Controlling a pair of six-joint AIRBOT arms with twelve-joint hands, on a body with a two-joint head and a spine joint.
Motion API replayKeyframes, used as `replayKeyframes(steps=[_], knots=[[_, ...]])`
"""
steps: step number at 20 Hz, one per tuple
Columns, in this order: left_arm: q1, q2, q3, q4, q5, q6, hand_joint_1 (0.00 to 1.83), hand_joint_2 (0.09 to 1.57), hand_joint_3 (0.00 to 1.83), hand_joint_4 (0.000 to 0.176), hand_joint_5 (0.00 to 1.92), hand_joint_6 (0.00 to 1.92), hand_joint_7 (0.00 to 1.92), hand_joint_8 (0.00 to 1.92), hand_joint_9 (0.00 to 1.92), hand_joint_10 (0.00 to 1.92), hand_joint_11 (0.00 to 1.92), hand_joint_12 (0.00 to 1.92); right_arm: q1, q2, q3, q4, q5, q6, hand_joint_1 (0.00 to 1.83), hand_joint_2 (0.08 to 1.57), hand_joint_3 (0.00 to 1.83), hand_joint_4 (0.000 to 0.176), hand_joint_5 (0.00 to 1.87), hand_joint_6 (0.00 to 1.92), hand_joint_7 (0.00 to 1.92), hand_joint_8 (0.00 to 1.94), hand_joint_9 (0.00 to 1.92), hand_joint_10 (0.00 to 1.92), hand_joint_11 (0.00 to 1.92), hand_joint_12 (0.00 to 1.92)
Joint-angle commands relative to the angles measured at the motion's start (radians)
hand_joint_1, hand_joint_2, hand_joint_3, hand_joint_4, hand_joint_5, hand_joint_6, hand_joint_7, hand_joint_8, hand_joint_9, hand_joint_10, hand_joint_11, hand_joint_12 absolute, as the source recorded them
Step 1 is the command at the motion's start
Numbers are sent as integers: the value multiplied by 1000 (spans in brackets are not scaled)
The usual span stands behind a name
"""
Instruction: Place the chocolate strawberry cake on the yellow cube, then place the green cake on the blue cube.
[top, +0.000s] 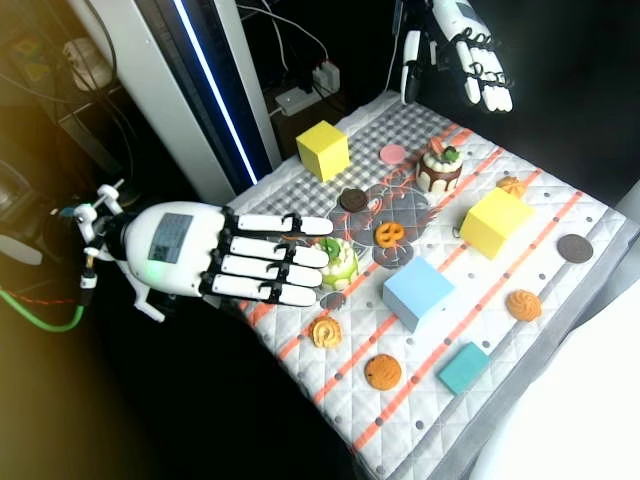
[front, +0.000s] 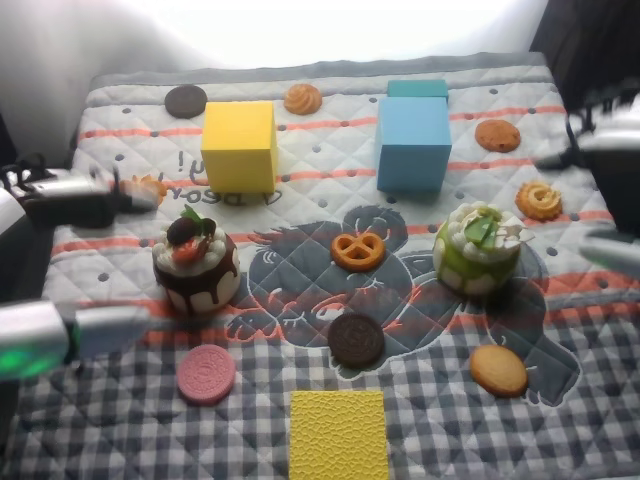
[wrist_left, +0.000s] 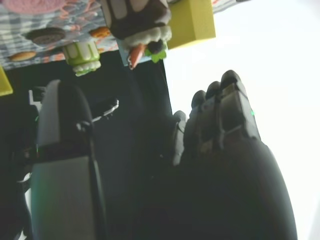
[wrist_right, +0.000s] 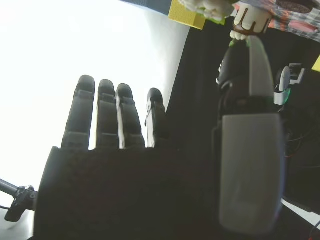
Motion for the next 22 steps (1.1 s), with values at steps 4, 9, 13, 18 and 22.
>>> replayKeyframes(steps=[4, 9, 13, 18, 22], knots=[[-8, -2, 1, 6, -117, -3, 678, 1117, 2, 0, 657, 1, 592, 0, 543, 6, 0, 1153, 15, -2, 4, 17, 118, 2, 363, 1307, 2, 13, 596, 0, 472, 0, 498, 0, 453, 295], [-29, -17, 26, -2, -119, -3, 836, 957, 0, 59, 367, 0, 351, 0, 328, 0, 0, 968, 15, -3, 5, 15, 114, 2, 381, 1308, 1, 4, 592, 0, 478, 2, 499, 1, 465, 286], [-88, -62, 85, -34, -107, -2, 981, 877, 0, 100, 216, 5, 251, 7, 201, 10, 0, 306, 15, -9, 8, 14, 113, 2, 373, 1314, 3, 0, 619, 9, 500, 7, 528, 10, 489, 288], [-214, -153, 182, -51, 39, 50, 930, 855, 0, 108, 343, 2, 454, 6, 506, 30, 37, 1319, 15, -12, 11, 12, 108, 2, 382, 1317, 2, 0, 634, 3, 515, 1, 510, 0, 470, 245], [-275, -214, 220, -58, 146, 144, 941, 838, 0, 100, 316, 0, 551, 7, 603, 42, 46, 1368, 14, -14, 12, 9, 108, 2, 338, 1312, 0, 0, 621, 3, 523, 4, 523, 4, 478, 227]])
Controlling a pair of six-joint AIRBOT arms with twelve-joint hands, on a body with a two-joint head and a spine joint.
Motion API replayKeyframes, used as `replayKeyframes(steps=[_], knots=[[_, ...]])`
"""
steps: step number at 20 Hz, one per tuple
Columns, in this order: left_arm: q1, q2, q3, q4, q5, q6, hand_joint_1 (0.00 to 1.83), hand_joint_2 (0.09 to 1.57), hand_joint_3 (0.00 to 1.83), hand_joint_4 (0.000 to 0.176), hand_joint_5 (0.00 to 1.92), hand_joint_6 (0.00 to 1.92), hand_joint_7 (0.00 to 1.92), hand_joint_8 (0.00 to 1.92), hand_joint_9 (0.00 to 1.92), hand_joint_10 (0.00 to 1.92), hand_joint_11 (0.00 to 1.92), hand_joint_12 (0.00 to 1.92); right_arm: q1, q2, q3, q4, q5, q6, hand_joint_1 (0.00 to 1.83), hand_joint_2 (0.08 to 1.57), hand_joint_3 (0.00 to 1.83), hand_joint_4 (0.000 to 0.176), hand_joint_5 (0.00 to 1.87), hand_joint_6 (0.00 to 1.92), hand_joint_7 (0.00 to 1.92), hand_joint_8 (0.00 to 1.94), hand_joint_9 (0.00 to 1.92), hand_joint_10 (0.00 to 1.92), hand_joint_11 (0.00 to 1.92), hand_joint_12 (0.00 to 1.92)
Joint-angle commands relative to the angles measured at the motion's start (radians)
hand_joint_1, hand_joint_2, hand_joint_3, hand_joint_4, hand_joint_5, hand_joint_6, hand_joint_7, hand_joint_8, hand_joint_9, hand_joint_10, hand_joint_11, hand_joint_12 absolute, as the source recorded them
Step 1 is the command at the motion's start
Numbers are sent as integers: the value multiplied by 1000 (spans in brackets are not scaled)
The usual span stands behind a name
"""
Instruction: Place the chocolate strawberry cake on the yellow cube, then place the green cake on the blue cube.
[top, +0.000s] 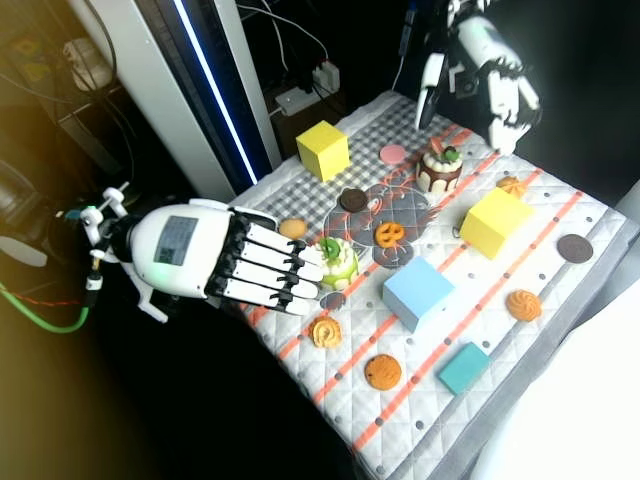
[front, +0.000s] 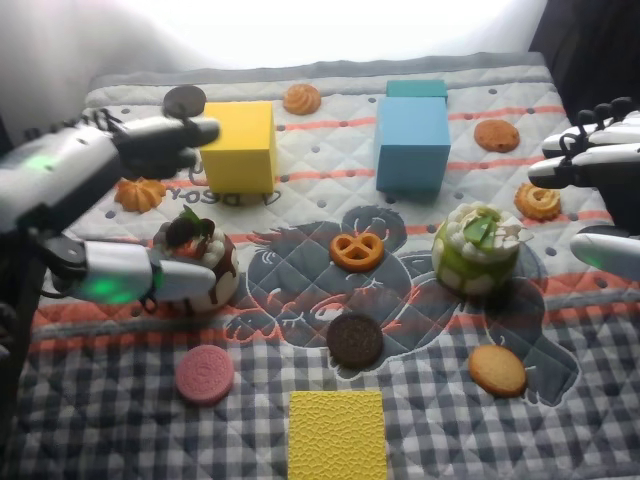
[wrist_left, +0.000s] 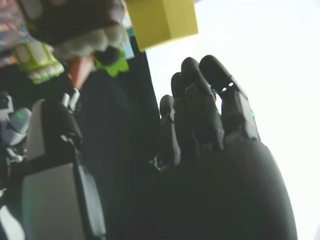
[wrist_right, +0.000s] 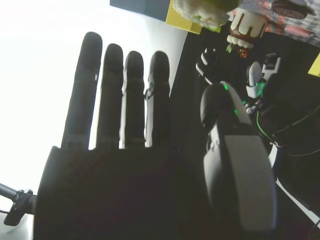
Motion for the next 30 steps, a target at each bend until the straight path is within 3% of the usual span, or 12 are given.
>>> replayKeyframes(steps=[1, 4, 10, 13, 15, 18, 21, 22, 23, 26, 28, 30], knots=[[-11, -2, 9, 10, -73, -2, 950, 823, 0, 105, 310, 0, 552, 4, 626, 44, 36, 1400, 14, -2, 4, 16, 119, 2, 350, 1310, 0, 0, 627, 4, 536, 6, 535, 6, 487, 226], [-11, -12, 20, 10, -42, -2, 952, 794, 0, 143, 293, 5, 546, 10, 530, 3, 0, 1297, 13, -2, 4, 16, 119, 2, 358, 1309, 0, 0, 628, 3, 536, 4, 546, 9, 505, 231], [-40, -36, 57, 36, 65, -2, 898, 853, 9, 140, 340, 0, 595, 8, 605, 24, 60, 1385, 11, -3, 4, 15, 116, 2, 388, 1303, 0, 37, 621, 0, 528, 0, 566, 10, 549, 233], [-43, -44, 70, 34, 86, -2, 930, 866, 4, 114, 424, 9, 738, 15, 765, 55, 160, 1338, 10, -4, 3, 15, 114, 2, 379, 1309, 1, 33, 624, 0, 535, 2, 559, 4, 542, 222], [-48, -46, 74, 34, 96, -2, 1011, 915, 4, 59, 594, 11, 835, 17, 845, 67, 183, 1355, 8, -4, 2, 14, 113, 2, 399, 1309, 1, 39, 624, 0, 537, 2, 555, 0, 540, 215], [-53, -46, 78, 34, 99, -2, 1085, 1011, 4, 14, 751, 10, 913, 13, 878, 92, 231, 1392, 7, -4, 2, 14, 111, 3, 378, 1309, 1, 44, 624, 1, 541, 2, 570, 5, 557, 213], [-66, -46, 89, 34, 112, -2, 1115, 1060, 13, 0, 841, 16, 973, 18, 894, 99, 265, 1349, 3, -4, 2, 14, 108, 4, 380, 1322, 3, 24, 620, 0, 540, 0, 561, 1, 548, 193], [-70, -46, 91, 33, 113, -2, 1199, 1114, 6, 0, 902, 749, 990, 878, 926, 166, 318, 1441, 3, -4, 2, 13, 107, 5, 394, 1325, 2, 32, 618, 0, 539, 0, 558, 0, 547, 186], [-72, -46, 93, 33, 113, -2, 1217, 1145, 0, 0, 898, 901, 943, 1168, 853, 502, 328, 1537, 3, -5, 2, 13, 106, 5, 385, 1331, 3, 44, 612, 0, 540, 0, 554, 0, 544, 180], [-84, -46, 97, 29, 113, -2, 1269, 1089, 0, 0, 1178, 473, 957, 1230, 773, 1175, 510, 1692, 2, -5, 1, 11, 105, 6, 386, 1328, 0, 54, 616, 1, 550, 2, 560, 3, 566, 177], [-99, -45, 96, 30, 93, -2, 1280, 1051, 0, 0, 1242, 350, 1069, 1058, 860, 1194, 596, 1701, 2, -5, 1, 11, 105, 7, 350, 1333, 2, 48, 618, 1, 559, 3, 575, 5, 578, 176], [-119, -40, 86, 45, 48, -2, 1365, 1077, 0, 0, 1094, 645, 1073, 887, 889, 1217, 615, 1362, 0, -5, 1, 11, 105, 7, 383, 1331, 0, 33, 622, 2, 559, 2, 568, 1, 566, 166]])
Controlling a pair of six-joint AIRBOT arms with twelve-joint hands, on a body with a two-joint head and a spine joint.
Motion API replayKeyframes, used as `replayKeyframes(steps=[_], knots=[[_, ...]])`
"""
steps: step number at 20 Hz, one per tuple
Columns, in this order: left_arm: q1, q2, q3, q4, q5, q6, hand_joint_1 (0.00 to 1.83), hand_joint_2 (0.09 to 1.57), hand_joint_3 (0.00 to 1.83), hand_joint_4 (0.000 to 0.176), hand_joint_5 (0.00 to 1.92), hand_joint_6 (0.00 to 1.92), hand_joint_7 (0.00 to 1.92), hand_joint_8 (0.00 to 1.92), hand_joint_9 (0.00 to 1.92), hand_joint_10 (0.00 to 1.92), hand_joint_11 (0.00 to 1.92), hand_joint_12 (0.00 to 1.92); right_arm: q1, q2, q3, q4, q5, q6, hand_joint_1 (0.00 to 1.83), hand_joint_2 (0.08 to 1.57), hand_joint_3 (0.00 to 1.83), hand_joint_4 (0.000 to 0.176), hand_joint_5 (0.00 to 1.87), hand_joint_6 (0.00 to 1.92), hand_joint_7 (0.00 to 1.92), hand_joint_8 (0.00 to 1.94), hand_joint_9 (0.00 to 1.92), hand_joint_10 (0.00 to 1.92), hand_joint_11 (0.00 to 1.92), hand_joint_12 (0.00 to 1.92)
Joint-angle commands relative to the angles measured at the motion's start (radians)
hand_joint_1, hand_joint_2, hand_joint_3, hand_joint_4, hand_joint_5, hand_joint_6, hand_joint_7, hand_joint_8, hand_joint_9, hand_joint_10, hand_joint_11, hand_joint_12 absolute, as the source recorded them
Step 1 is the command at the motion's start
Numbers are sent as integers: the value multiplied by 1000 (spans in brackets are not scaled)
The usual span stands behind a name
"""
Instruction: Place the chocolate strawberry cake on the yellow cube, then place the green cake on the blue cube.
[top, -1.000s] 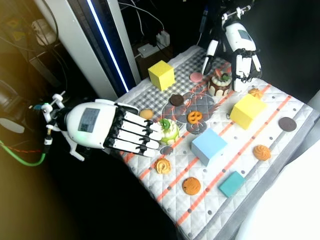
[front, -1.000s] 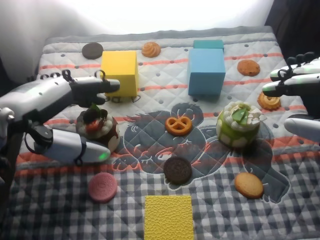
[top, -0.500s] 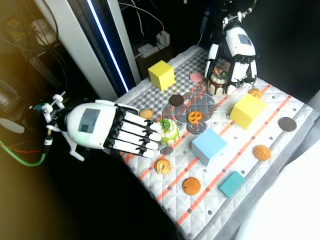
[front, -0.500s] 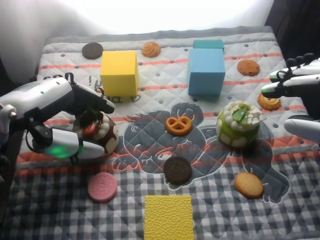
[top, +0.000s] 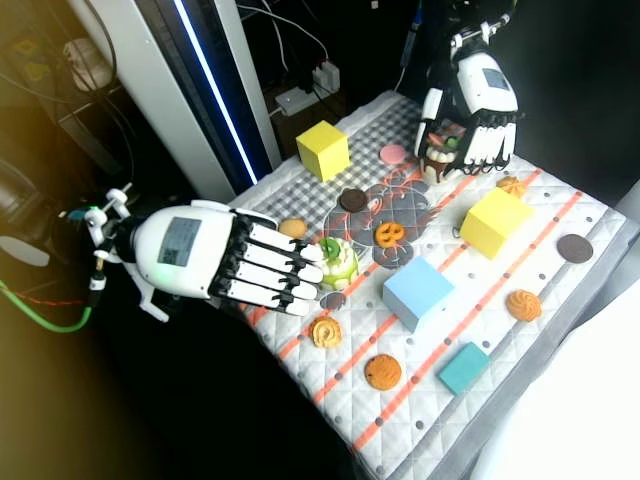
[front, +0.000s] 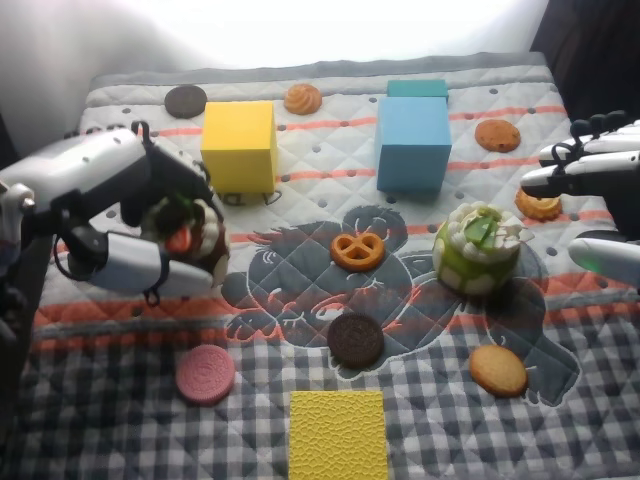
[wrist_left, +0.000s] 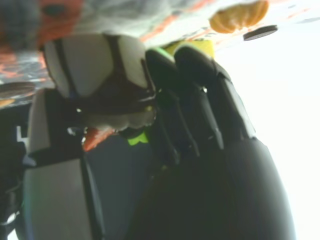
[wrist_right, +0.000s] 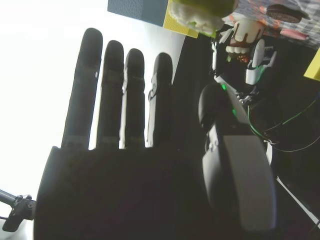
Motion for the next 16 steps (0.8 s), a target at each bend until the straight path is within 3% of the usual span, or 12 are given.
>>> replayKeyframes(steps=[1, 2, 4, 7, 10, 11, 12, 13, 14, 16], knots=[[-28, 10, 1, 22, -155, -7, 1386, 1084, 0, 0, 1009, 786, 1065, 851, 940, 1206, 718, 1274, 6, -2, 1, 16, 120, 5, 359, 1328, 0, 26, 640, 6, 569, 4, 576, 3, 584, 167], [-41, 10, 3, 26, -160, -7, 1386, 1084, 0, 0, 1009, 786, 1065, 851, 940, 1206, 718, 1274, 6, -3, 1, 16, 120, 5, 359, 1328, 0, 26, 640, 6, 569, 4, 576, 3, 584, 167], [-83, 6, 21, 29, -168, -7, 1389, 1076, 0, 0, 1019, 770, 1085, 811, 961, 1186, 728, 1366, 6, -5, 2, 16, 120, 5, 345, 1325, 0, 0, 658, 10, 574, 4, 576, 2, 575, 159], [-167, -34, 90, 14, -135, -8, 1386, 1058, 0, 0, 1036, 738, 1121, 726, 1052, 1100, 822, 1324, 6, -9, 4, 15, 120, 5, 332, 1318, 0, 0, 676, 9, 598, 8, 595, 8, 598, 156], [-236, -73, 151, 15, -75, -7, 1389, 1059, 0, 0, 1001, 774, 1153, 674, 1056, 1108, 781, 1381, 7, -10, 6, 14, 120, 5, 356, 1316, 0, 0, 678, 5, 612, 8, 608, 8, 604, 149], [-259, -90, 177, 13, -52, -8, 1390, 1056, 0, 0, 1013, 742, 1144, 688, 1070, 1099, 787, 1354, 9, -13, 7, 14, 120, 5, 366, 1320, 0, 9, 655, 0, 608, 5, 607, 6, 604, 148], [-268, -100, 191, 8, -41, -8, 1388, 1058, 0, 0, 1041, 697, 1130, 711, 1050, 1128, 749, 1338, 10, -14, 8, 13, 120, 5, 387, 1326, 1, 41, 634, 0, 609, 3, 611, 6, 614, 150], [-277, -117, 213, 0, -24, -8, 1387, 1058, 0, 0, 1061, 668, 1117, 735, 1042, 1135, 735, 1332, 10, -16, 10, 12, 120, 5, 371, 1332, 3, 57, 618, 0, 603, 1, 610, 4, 615, 149], [-286, -136, 237, -13, -6, -8, 1389, 1054, 0, 0, 1057, 676, 1155, 669, 1037, 1142, 698, 1334, 11, -18, 12, 10, 120, 5, 376, 1338, 4, 64, 604, 0, 594, 0, 604, 1, 606, 146], [-295, -169, 278, -29, 21, -8, 1396, 1043, 0, 0, 1052, 660, 1203, 567, 1087, 1100, 794, 1333, 11, -19, 13, 8, 120, 5, 403, 1339, 2, 55, 601, 0, 583, 1, 604, 2, 607, 148]])
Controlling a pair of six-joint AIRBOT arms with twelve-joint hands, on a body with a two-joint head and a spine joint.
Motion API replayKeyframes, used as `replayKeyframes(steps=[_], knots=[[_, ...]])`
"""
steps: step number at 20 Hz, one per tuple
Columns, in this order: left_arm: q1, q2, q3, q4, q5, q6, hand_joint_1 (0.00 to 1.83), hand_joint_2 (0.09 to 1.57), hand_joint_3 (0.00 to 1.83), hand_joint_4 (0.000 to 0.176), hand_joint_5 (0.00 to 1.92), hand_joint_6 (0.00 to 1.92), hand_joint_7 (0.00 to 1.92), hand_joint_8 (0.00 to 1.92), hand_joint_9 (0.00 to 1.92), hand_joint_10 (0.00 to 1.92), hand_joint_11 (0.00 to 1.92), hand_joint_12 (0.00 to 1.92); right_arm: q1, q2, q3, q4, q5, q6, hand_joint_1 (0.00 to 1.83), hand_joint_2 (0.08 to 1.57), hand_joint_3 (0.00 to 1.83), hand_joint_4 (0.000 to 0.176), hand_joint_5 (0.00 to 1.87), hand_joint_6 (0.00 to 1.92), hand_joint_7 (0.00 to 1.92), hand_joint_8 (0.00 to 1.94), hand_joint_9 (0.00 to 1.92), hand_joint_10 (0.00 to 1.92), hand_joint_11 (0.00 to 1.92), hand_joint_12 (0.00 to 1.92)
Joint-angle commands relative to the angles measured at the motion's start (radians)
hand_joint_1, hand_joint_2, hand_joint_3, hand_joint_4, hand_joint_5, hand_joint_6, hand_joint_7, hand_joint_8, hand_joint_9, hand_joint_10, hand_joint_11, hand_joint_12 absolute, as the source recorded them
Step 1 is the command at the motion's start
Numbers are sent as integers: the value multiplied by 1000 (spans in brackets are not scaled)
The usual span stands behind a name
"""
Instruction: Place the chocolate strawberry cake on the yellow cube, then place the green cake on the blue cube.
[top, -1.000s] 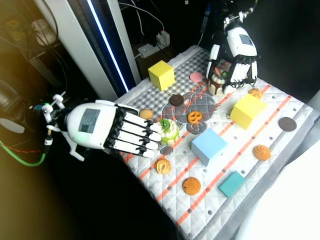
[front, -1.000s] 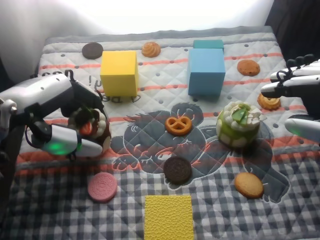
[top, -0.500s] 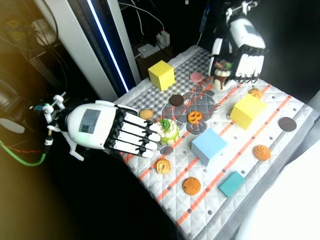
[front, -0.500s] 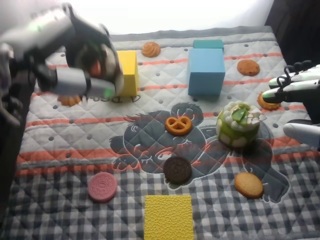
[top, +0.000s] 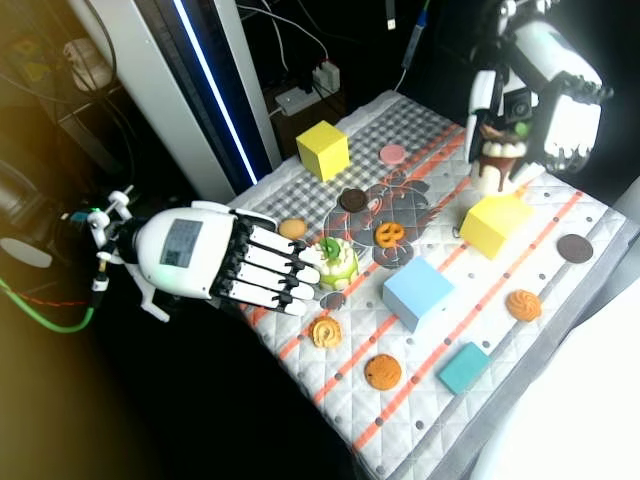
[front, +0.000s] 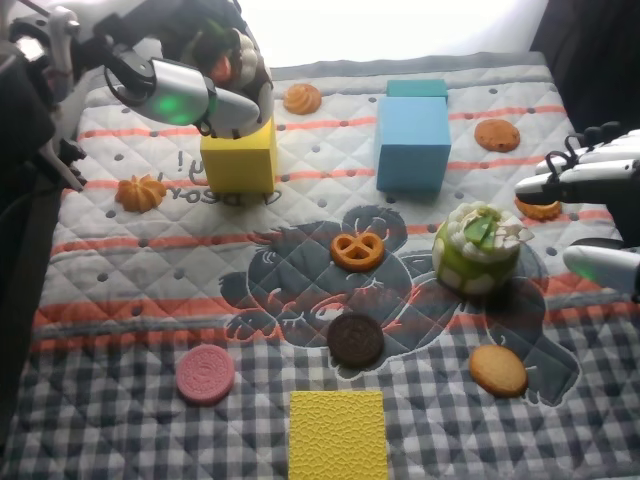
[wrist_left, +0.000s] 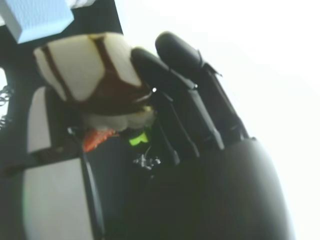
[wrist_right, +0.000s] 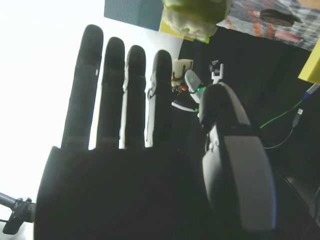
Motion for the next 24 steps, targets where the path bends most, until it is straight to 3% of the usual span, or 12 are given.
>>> replayKeyframes(steps=[1, 4, 5, 6, 9, 11, 14, 17, 21, 22, 23, 24], knots=[[-20, 1, 9, 4, -98, -8, 1395, 1043, 0, 0, 1063, 637, 1215, 553, 1070, 1123, 776, 1361, 13, 0, 3, 14, 119, 4, 408, 1338, 1, 62, 600, 0, 583, 2, 604, 2, 606, 148], [-21, -25, 52, -21, -66, -8, 1393, 1058, 0, 0, 1025, 781, 1152, 621, 1030, 1112, 736, 1338, 14, -1, 5, 10, 119, 4, 421, 1334, 0, 56, 617, 6, 596, 6, 622, 7, 622, 154], [-22, -32, 64, -29, -60, -8, 1387, 1050, 0, 0, 1079, 680, 1156, 628, 1048, 1112, 756, 1339, 14, -2, 6, 9, 119, 4, 405, 1334, 0, 22, 643, 11, 607, 6, 633, 8, 630, 157], [-21, -45, 80, -33, -49, -8, 1272, 1056, 4, 0, 1142, 562, 1096, 946, 1035, 783, 761, 1308, 14, -2, 7, 7, 119, 5, 407, 1326, 0, 0, 665, 13, 612, 5, 632, 5, 621, 150], [-21, -59, 99, -38, -33, -7, 1268, 1051, 1, 0, 1163, 533, 1106, 932, 1084, 630, 788, 1205, 15, -2, 8, 5, 119, 5, 376, 1326, 0, 16, 663, 7, 616, 3, 634, 3, 623, 152], [-21, -64, 110, -42, -19, -7, 1388, 1063, 4, 0, 1132, 476, 1065, 855, 1003, 1153, 806, 1144, 15, -3, 8, 4, 119, 5, 351, 1329, 0, 29, 661, 3, 621, 3, 651, 8, 652, 171], [-18, -69, 119, -46, -9, -7, 1403, 1034, 0, 0, 1278, 166, 1144, 730, 1076, 1114, 804, 1195, 15, -8, 9, 4, 119, 7, 317, 1334, 2, 62, 641, 1, 630, 3, 671, 9, 677, 191], [-15, -77, 126, -46, 5, 1, 1279, 1045, 2, 0, 1271, 258, 1098, 989, 831, 847, 138, 1620, 15, -10, 11, 3, 119, 10, 376, 1328, 0, 54, 638, 0, 630, 0, 663, 1, 654, 194], [-13, -87, 119, -93, 10, 104, 1231, 1094, 2, 0, 1076, 686, 990, 1103, 782, 614, 112, 1441, 13, -10, 11, 2, 119, 14, 371, 1333, 2, 43, 630, 0, 603, 0, 639, 0, 623, 187], [-12, -88, 118, -95, 10, 106, 1093, 1075, 2, 103, 1063, 810, 955, 608, 816, 534, 131, 1431, 13, -11, 11, 2, 119, 16, 373, 1336, 3, 45, 629, 0, 600, 0, 629, 0, 604, 180], [-10, -89, 117, -97, 9, 106, 1046, 1079, 1, 161, 1039, 869, 987, 400, 813, 497, 114, 1427, 12, -11, 11, 2, 119, 17, 396, 1335, 1, 41, 632, 1, 602, 1, 631, 1, 608, 187], [-8, -89, 117, -99, 9, 106, 1029, 1088, 1, 173, 1016, 909, 1002, 272, 802, 425, 107, 1368, 12, -11, 11, 2, 119, 18, 389, 1335, 1, 42, 632, 1, 605, 2, 635, 2, 613, 193]])
